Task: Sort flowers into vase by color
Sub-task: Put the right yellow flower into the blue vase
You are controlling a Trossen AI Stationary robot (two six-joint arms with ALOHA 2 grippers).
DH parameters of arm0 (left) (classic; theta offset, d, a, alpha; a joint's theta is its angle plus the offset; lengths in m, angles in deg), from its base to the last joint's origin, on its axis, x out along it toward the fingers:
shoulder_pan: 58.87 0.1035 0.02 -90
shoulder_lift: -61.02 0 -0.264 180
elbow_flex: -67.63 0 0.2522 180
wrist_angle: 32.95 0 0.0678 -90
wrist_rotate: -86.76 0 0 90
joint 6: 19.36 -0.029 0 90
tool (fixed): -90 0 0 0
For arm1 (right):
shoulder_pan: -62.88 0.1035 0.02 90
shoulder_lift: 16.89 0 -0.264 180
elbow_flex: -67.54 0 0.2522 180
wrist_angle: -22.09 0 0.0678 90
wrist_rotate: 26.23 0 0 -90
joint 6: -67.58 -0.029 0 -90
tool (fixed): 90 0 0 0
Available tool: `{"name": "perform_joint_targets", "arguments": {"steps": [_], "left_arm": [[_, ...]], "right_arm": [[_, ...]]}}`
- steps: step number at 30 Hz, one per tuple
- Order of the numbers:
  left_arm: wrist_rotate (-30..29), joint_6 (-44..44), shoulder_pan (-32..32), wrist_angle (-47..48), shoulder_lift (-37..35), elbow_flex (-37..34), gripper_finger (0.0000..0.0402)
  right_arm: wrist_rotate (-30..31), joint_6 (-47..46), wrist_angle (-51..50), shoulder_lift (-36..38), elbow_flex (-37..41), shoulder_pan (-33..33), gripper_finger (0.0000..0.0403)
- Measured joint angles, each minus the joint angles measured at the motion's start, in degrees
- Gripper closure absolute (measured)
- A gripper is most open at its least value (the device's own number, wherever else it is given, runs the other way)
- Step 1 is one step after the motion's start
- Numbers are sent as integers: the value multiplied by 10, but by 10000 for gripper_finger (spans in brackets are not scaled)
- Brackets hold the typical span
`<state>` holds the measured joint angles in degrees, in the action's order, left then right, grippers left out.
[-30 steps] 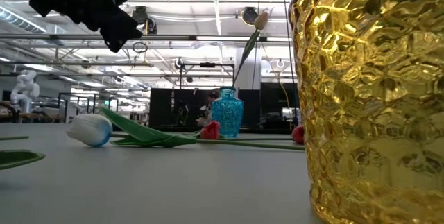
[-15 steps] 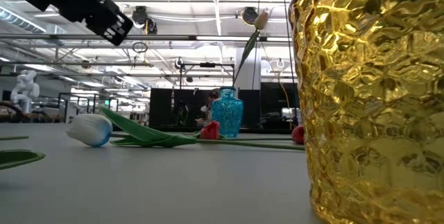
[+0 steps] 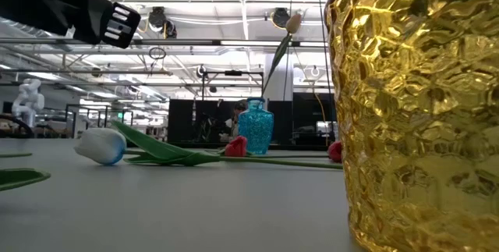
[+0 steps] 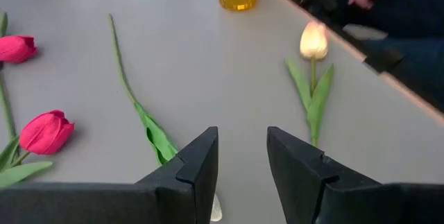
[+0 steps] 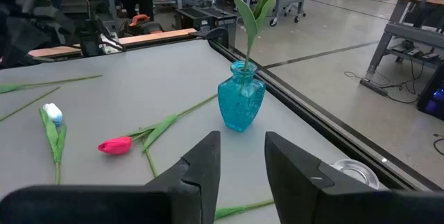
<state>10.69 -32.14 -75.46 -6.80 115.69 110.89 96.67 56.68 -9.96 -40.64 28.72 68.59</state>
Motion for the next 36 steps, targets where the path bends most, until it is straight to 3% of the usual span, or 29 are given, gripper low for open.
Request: {"name": "perform_joint_targets", "arguments": {"steps": [17, 22, 36], "left_arm": [[-58, 2, -177, -33, 188, 68, 272], [-84, 3, -191, -34, 227, 86, 272], [-85, 35, -191, -102, 287, 90, 272]], "right_arm": [[0, 0, 0, 0, 0, 0, 298], [0, 0, 0, 0, 0, 0, 298], [0, 0, 0, 0, 0, 0, 298]]}}
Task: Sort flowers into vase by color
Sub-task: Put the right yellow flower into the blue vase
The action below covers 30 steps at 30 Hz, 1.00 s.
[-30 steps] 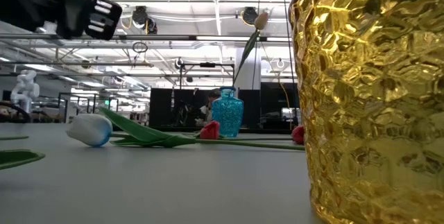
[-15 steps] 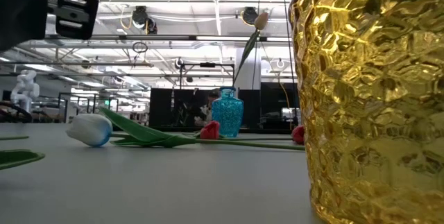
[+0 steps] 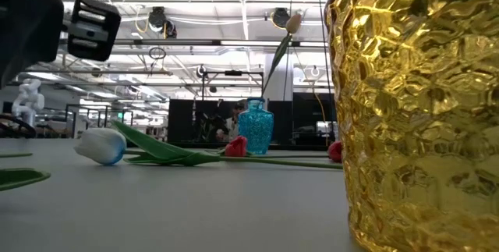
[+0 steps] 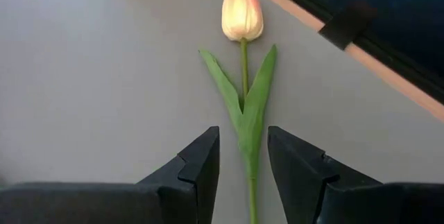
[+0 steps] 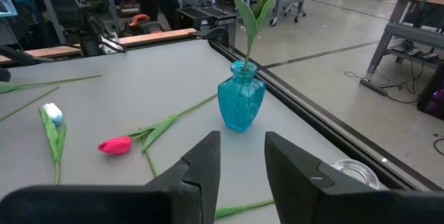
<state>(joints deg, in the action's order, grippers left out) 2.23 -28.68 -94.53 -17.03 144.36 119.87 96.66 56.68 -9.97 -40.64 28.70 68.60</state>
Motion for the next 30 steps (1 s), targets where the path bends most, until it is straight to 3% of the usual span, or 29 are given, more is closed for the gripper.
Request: {"name": "perform_joint_targets", "arguments": {"steps": [13, 25, 30], "left_arm": [[1, 27, -1, -30, 62, 0, 272], [2, 53, -5, -46, 66, 0, 272], [-30, 74, -5, -54, 66, -1, 272]], "right_arm": [[0, 0, 0, 0, 0, 0, 298], [0, 0, 0, 0, 0, 0, 298], [0, 0, 0, 0, 0, 0, 298]]}}
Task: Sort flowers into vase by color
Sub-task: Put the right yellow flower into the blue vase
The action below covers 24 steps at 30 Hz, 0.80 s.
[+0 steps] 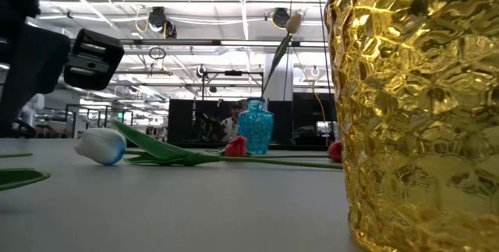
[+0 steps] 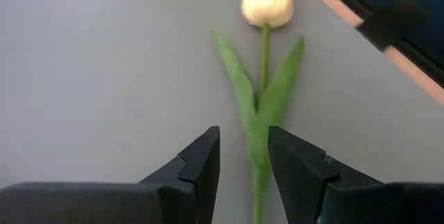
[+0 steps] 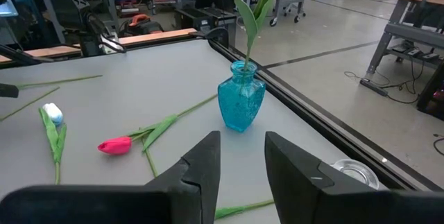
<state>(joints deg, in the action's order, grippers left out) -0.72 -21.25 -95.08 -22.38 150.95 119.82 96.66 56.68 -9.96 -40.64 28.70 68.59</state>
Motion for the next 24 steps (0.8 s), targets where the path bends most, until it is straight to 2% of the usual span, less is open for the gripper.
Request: {"name": "perform_joint_targets", "arguments": {"steps": [9, 14, 24], "left_arm": [[-28, -1, 0, -14, 4, 0, 272], [12, -42, -6, -9, 24, 0, 272], [13, -45, -14, -14, 35, -1, 272]], "right_arm": [[0, 0, 0, 0, 0, 0, 298], [0, 0, 0, 0, 0, 0, 298], [0, 0, 0, 0, 0, 0, 298]]}}
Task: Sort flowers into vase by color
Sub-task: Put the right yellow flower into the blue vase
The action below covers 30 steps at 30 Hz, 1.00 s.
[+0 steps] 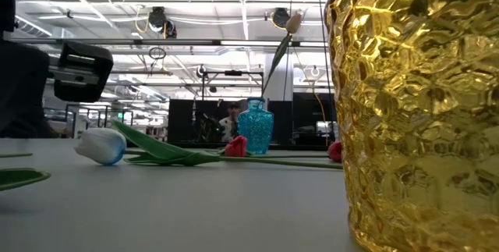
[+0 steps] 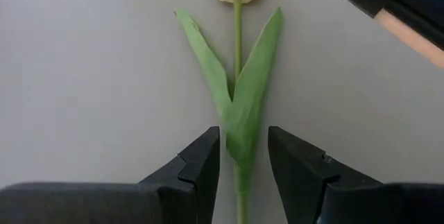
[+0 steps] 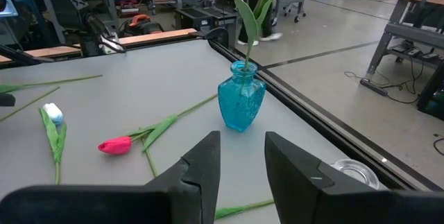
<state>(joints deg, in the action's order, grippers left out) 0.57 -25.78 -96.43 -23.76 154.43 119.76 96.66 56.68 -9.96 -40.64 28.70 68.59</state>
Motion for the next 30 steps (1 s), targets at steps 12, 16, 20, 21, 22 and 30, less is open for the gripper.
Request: {"name": "perform_joint_targets", "arguments": {"steps": [12, 16, 20, 21, 22, 30], "left_arm": [[-16, 1, 1, -16, 0, 0, 272], [-16, 30, -1, -14, 0, 0, 272], [-15, 31, -2, -10, 0, -1, 272], [-15, 31, -2, -9, 0, -1, 272], [-15, 31, -2, -7, 0, -1, 272], [-18, 14, 1, -16, 0, -1, 272]], "right_arm": [[0, 0, 0, 0, 0, 0, 298], [0, 0, 0, 0, 0, 0, 298], [0, 0, 0, 0, 0, 0, 298], [0, 0, 0, 0, 0, 0, 298], [0, 0, 0, 0, 0, 0, 298], [0, 0, 0, 0, 0, 0, 298]]}}
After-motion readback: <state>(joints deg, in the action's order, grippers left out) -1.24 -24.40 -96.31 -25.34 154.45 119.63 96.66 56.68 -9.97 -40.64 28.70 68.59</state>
